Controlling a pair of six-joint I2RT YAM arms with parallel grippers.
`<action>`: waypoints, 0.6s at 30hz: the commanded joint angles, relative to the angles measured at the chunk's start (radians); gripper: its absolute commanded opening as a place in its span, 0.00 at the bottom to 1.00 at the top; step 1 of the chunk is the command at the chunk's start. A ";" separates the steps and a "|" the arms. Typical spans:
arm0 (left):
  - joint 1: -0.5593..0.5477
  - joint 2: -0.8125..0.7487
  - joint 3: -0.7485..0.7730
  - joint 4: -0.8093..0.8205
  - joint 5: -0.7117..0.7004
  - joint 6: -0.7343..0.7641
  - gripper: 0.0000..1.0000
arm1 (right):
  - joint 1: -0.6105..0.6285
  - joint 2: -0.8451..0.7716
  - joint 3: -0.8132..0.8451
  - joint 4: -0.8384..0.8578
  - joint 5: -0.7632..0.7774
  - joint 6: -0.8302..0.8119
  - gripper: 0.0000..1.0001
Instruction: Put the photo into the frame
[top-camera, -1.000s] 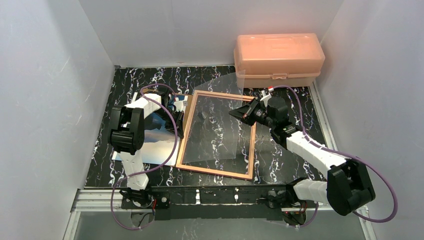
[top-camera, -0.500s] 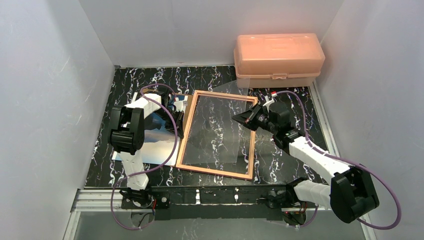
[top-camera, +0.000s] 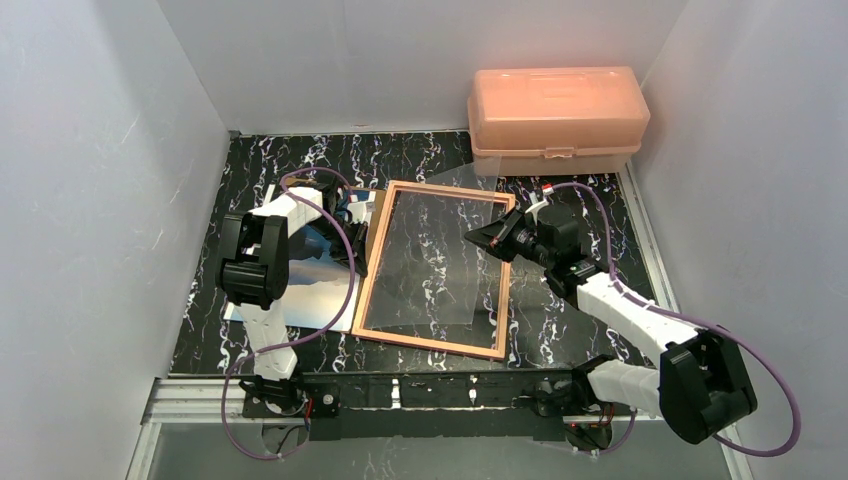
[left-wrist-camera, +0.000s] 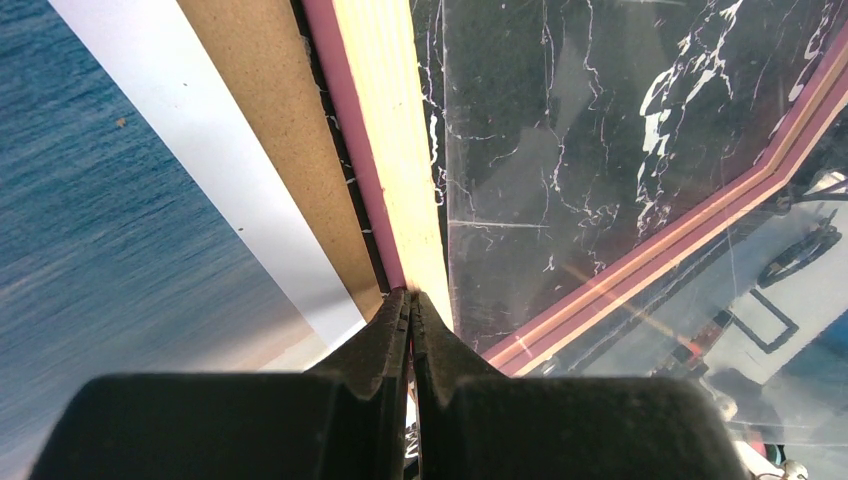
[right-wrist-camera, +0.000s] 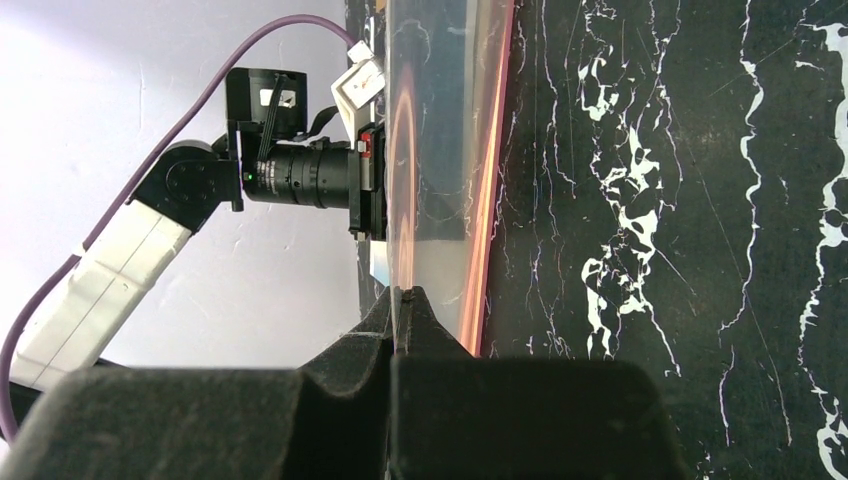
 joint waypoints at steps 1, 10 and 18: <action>-0.005 -0.014 -0.001 -0.018 -0.022 0.027 0.00 | 0.004 0.012 0.007 0.078 -0.014 -0.012 0.01; -0.005 -0.016 -0.004 -0.017 -0.021 0.029 0.00 | 0.004 0.057 0.046 0.067 -0.022 -0.063 0.01; -0.005 -0.016 -0.006 -0.017 -0.021 0.032 0.00 | 0.005 0.075 0.054 0.067 -0.025 -0.094 0.01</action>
